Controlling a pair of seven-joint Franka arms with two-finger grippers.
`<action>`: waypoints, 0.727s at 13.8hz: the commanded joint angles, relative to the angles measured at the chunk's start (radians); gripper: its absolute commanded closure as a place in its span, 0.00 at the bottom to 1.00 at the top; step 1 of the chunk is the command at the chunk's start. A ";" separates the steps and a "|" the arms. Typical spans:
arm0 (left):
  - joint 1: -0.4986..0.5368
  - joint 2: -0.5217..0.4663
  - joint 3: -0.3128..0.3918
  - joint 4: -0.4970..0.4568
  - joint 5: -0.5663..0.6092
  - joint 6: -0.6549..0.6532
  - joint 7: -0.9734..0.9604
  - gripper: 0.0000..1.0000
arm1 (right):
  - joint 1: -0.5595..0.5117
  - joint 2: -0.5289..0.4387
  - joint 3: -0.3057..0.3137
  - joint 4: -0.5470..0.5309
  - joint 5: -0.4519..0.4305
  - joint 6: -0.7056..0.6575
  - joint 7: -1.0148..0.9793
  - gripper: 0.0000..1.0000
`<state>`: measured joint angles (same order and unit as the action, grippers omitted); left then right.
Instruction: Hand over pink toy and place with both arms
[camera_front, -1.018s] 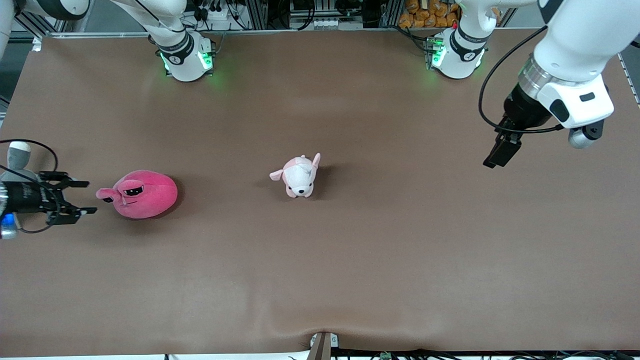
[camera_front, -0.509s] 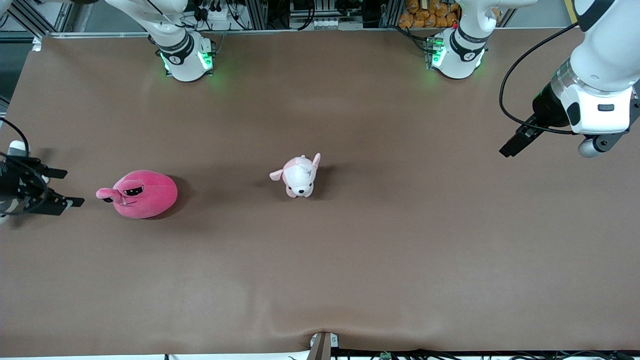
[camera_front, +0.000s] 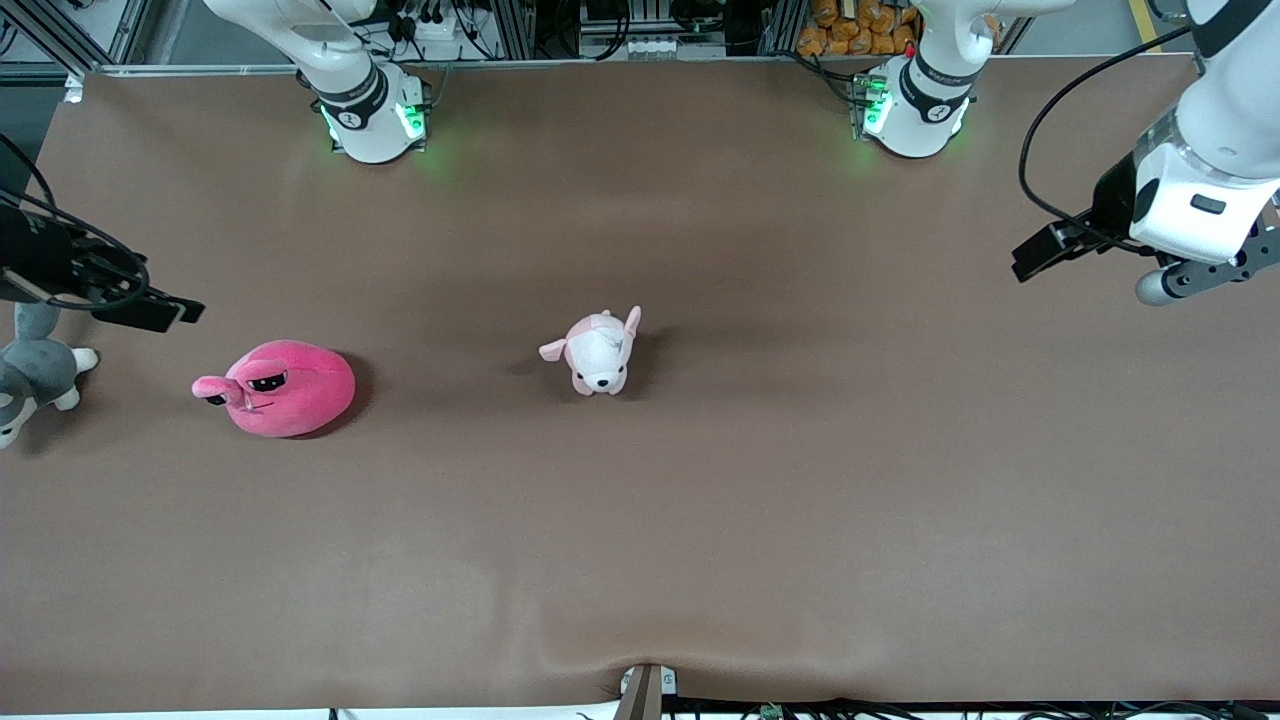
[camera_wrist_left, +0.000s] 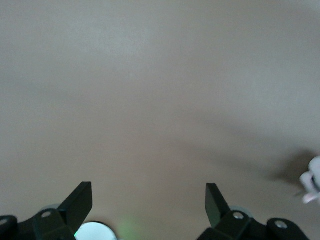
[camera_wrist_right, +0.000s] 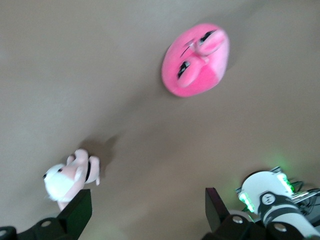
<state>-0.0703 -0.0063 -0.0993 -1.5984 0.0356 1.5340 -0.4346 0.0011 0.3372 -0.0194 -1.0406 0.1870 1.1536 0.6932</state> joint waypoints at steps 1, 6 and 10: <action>0.011 -0.027 0.009 0.002 -0.022 -0.043 0.158 0.00 | 0.011 -0.062 -0.004 -0.007 -0.053 -0.011 -0.017 0.00; 0.010 -0.031 0.027 0.035 -0.008 -0.078 0.423 0.00 | 0.016 -0.213 -0.063 -0.122 -0.075 0.023 -0.294 0.00; 0.006 -0.032 0.072 0.040 -0.006 -0.115 0.498 0.00 | 0.039 -0.449 -0.148 -0.472 -0.078 0.193 -0.486 0.00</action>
<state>-0.0627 -0.0257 -0.0441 -1.5685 0.0353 1.4411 0.0391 0.0058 0.0637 -0.1244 -1.2466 0.1305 1.2318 0.2994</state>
